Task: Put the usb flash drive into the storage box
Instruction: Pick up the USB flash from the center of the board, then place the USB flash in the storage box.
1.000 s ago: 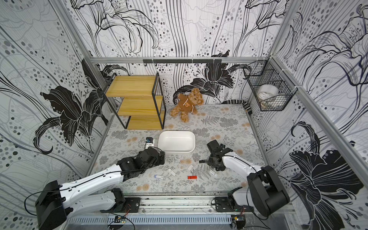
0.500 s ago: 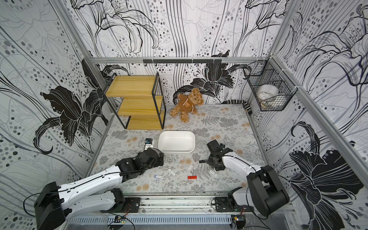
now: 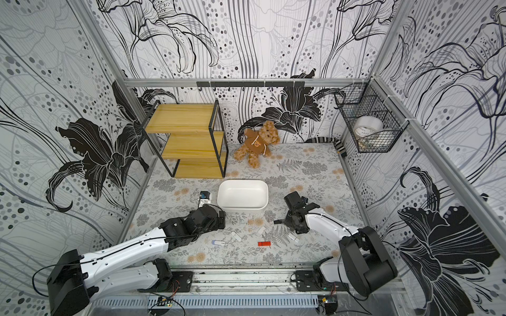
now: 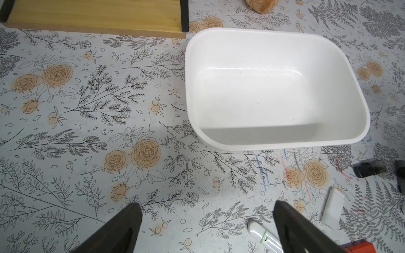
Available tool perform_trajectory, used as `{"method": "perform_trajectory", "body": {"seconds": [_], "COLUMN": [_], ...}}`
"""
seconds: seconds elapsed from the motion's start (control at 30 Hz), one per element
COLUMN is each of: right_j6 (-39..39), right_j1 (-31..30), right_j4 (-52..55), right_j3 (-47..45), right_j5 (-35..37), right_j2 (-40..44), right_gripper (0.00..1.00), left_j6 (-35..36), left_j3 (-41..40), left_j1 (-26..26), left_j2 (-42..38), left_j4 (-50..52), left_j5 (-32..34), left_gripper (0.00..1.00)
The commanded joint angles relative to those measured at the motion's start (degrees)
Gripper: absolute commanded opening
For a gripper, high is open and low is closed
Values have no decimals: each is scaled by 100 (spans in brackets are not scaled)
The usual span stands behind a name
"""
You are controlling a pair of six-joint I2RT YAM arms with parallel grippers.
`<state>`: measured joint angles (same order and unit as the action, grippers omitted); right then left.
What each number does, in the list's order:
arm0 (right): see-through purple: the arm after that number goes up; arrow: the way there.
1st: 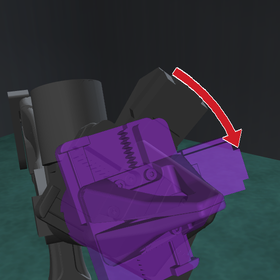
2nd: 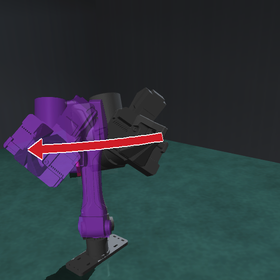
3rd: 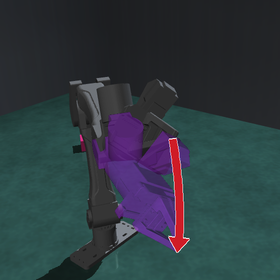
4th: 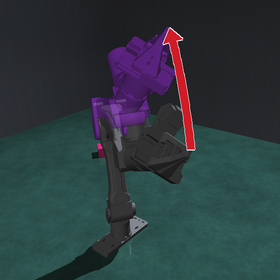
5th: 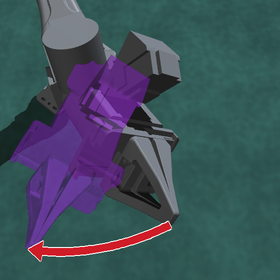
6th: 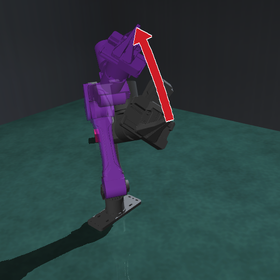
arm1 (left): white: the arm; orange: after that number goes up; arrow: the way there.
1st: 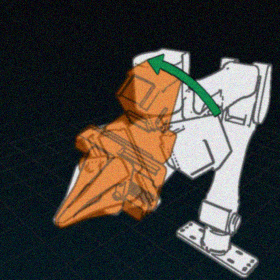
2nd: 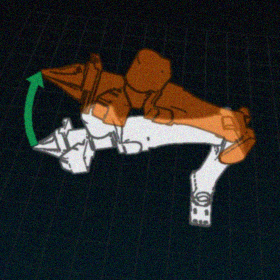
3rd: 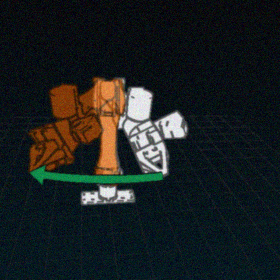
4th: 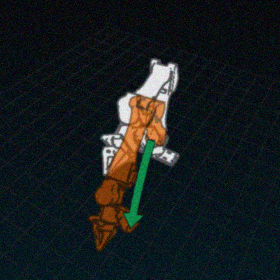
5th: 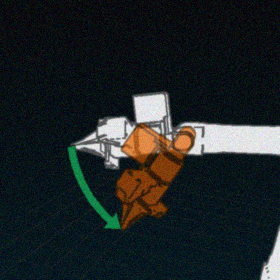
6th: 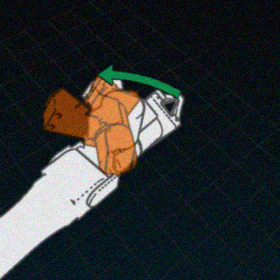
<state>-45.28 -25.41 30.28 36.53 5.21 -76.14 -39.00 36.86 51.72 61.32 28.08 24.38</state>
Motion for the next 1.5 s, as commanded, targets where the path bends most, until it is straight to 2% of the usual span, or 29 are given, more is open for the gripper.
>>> {"method": "perform_trajectory", "body": {"seconds": [0.0,0.23,0.4,0.53,0.77,0.97,1.13,1.2,1.3,1.37,1.47], "right_j6": [333,825,1188,1336,1520,1610,1694,1722,1733,1742,1728], "right_j1": [-33,-118,-480,-807,-1083,-1093,-1129,-1147,-1155,-1151,-1151], "right_j4": [590,1379,1463,1288,868,657,636,614,517,492,445], "right_j3": [612,2312,3586,4258,4780,5041,5174,5182,5131,5109,5075], "right_j5": [-3,-49,-180,-303,-510,-535,-500,-488,-521,-521,-504], "right_j2": [194,146,-741,-1510,-2832,-3583,-4034,-4134,-4185,-4207,-4190], "right_gripper": [0,0,0,0,0,0,0,7,34,47,56], "left_j6": [-111,-296,-615,-917,-1851,-2799,-3464,-3710,-4130,-4403,-4781], "left_j3": [-99,-173,-134,-195,-280,-310,-450,-496,-532,-547,-665], "left_j1": [69,97,176,240,373,653,1001,1143,1342,1438,1540], "left_j2": [-46,-284,-243,-267,-318,-265,-17,138,375,518,539], "left_j4": [158,289,535,618,892,936,581,424,263,251,176], "left_j5": [-14,-19,46,12,-259,-482,-596,-623,-666,-690,-698], "left_gripper": [100,99,99,99,99,99,98,98,98,98,98]}}
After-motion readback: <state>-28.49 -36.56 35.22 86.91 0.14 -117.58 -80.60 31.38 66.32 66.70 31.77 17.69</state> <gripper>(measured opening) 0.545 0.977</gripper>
